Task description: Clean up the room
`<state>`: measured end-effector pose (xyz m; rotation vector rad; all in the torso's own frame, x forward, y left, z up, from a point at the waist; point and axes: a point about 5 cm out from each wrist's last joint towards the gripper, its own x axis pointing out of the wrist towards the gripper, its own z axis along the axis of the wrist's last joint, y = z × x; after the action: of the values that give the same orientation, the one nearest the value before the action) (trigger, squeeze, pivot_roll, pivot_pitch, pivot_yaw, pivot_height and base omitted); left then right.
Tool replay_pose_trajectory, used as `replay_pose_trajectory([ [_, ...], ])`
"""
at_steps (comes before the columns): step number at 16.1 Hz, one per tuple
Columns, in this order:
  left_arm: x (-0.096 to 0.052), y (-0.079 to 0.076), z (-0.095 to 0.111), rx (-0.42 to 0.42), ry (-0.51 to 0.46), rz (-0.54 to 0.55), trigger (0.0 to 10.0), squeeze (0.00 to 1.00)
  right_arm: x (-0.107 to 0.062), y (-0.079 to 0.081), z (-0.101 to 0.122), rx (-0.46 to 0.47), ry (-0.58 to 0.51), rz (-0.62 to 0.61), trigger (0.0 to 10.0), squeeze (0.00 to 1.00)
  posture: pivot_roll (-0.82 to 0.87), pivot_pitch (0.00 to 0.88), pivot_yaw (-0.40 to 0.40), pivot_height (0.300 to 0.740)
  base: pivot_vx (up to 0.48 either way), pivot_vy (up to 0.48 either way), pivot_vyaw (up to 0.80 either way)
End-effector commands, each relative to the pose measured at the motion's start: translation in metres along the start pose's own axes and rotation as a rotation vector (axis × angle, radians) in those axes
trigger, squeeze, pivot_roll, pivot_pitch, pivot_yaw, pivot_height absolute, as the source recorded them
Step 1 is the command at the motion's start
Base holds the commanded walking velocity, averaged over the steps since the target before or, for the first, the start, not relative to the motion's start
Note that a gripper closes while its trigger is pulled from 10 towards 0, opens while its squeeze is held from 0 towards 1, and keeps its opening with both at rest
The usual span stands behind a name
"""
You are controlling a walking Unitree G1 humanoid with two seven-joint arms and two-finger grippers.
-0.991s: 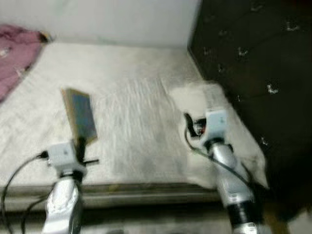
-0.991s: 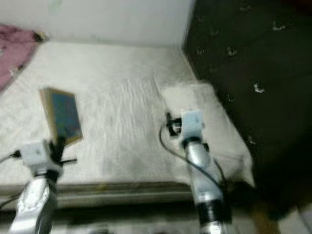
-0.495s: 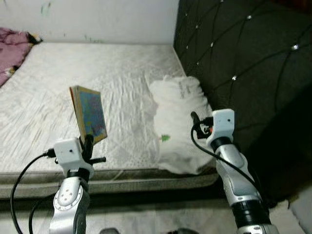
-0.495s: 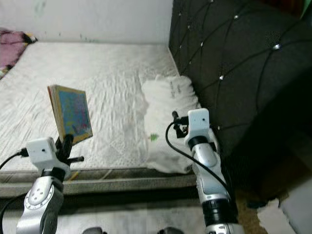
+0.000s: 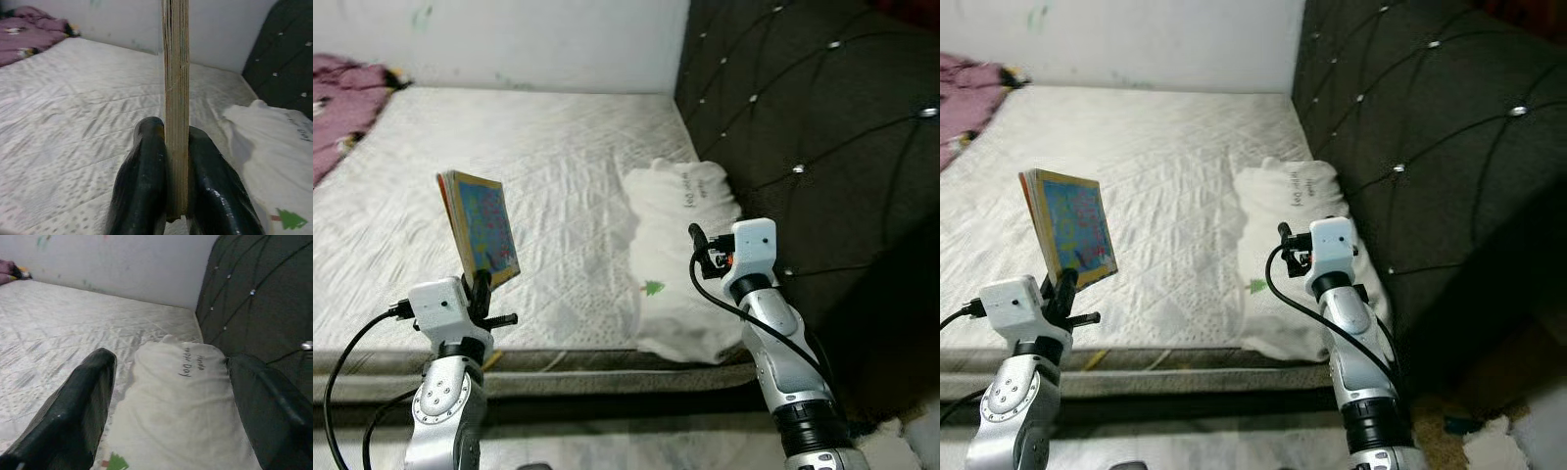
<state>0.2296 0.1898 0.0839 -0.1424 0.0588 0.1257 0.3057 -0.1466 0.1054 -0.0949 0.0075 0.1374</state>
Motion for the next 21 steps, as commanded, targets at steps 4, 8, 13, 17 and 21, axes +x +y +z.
replay_pose_trajectory([
  [4, 0.0034, -0.0039, 0.0139, 0.007, -0.069, -0.025, 10.0, 0.00, 0.0030, 0.0004, 0.0024, 0.001, -0.005, 0.005, 10.0, 0.00, 0.08, 0.000, -0.030, 0.740, 0.372, 0.000, 0.00],
  [8, 0.0039, -0.0029, 0.0132, 0.011, -0.060, -0.020, 10.0, 0.00, 0.0034, 0.0009, 0.0022, 0.002, -0.003, 0.008, 10.0, 0.00, 0.08, 0.000, -0.030, 0.740, 0.232, 0.000, 0.00],
  [13, 0.0040, -0.0024, 0.0132, 0.018, -0.061, -0.017, 10.0, 0.00, 0.0040, 0.0018, 0.0018, 0.004, 0.000, 0.015, 10.0, 0.00, 0.08, 0.000, -0.032, 0.740, 0.000, 0.000, 0.00],
  [17, 0.0035, -0.0037, 0.0137, 0.016, -0.068, -0.029, 10.0, 0.00, 0.0041, 0.0023, 0.0014, -0.001, 0.002, 0.018, 10.0, 0.00, 0.08, 0.000, -0.032, 0.740, 0.367, 0.000, 0.00],
  [21, 0.0036, -0.0040, 0.0136, 0.016, -0.067, -0.032, 10.0, 0.00, 0.0044, 0.0023, 0.0011, -0.002, 0.002, 0.019, 10.0, 0.00, 0.08, 0.000, -0.032, 0.740, 0.425, 0.000, 0.00],
])
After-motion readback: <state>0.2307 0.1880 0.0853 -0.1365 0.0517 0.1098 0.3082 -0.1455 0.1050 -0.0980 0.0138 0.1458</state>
